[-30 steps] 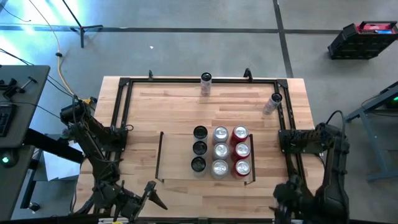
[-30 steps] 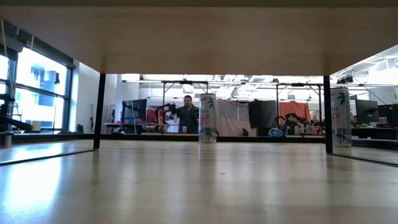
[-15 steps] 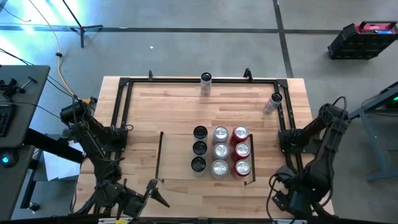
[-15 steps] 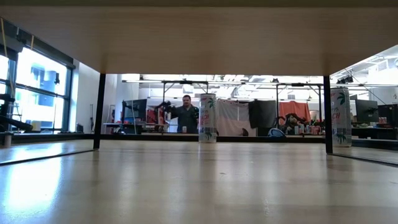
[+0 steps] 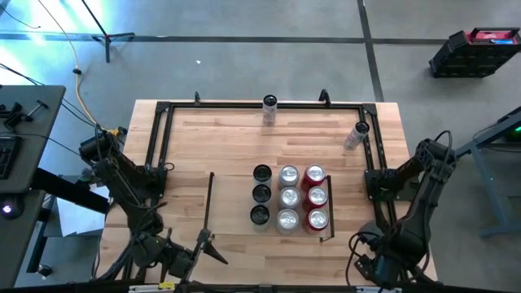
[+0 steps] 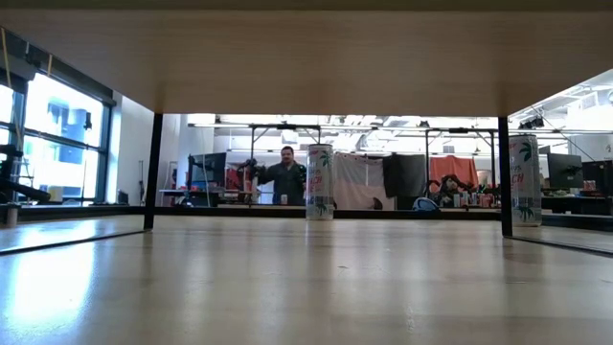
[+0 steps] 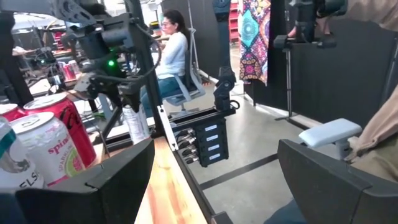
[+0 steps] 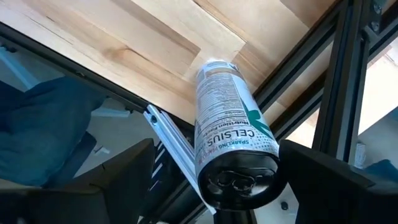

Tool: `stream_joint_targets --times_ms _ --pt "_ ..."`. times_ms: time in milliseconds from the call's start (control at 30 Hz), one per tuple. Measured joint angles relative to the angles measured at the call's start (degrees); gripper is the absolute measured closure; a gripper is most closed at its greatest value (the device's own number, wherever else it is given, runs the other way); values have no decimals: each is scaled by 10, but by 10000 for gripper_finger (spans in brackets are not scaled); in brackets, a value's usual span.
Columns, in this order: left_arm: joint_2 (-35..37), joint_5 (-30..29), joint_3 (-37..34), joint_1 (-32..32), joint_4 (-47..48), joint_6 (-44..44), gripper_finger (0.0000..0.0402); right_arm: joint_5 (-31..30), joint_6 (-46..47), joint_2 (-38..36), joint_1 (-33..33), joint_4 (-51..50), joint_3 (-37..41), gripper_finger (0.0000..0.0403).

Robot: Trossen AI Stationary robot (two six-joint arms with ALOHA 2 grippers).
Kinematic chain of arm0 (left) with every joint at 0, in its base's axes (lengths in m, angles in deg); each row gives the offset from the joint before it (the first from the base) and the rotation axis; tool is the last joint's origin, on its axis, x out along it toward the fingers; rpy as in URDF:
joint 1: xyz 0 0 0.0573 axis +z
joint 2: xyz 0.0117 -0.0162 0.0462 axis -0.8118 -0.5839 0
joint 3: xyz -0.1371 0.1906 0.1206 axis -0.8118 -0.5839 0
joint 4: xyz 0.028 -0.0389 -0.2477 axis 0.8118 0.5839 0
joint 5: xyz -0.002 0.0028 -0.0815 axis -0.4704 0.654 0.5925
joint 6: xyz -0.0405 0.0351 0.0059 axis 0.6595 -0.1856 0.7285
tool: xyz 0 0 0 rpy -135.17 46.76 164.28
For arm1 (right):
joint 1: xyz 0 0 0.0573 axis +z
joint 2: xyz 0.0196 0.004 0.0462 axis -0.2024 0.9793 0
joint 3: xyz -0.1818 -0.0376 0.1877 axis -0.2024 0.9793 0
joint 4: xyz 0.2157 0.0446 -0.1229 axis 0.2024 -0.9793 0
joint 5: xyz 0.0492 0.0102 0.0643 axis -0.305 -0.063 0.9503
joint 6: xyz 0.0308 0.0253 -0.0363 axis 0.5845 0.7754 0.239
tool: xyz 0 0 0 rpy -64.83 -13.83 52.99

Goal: Place canned beverage on shelf
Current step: Put the bottom white-pink soda can on the shelf

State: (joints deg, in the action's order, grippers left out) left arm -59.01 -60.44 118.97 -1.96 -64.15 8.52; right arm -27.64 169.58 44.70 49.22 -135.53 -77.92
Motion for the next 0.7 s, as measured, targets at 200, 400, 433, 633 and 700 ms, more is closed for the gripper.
stream_joint_targets --times_ms 200,400,433,633,700 --pt "0 0 0 15 0 16 71 15 8 15 20 4 0 72" --pt "0 0 0 19 0 40 71 17 38 24 42 18 0 72" --pt "0 0 0 19 0 43 71 17 44 26 45 18 1 72" --pt "0 1 0 19 0 45 71 27 32 31 49 67 25 72" --pt "0 0 0 19 0 45 71 40 30 31 49 77 34 73"
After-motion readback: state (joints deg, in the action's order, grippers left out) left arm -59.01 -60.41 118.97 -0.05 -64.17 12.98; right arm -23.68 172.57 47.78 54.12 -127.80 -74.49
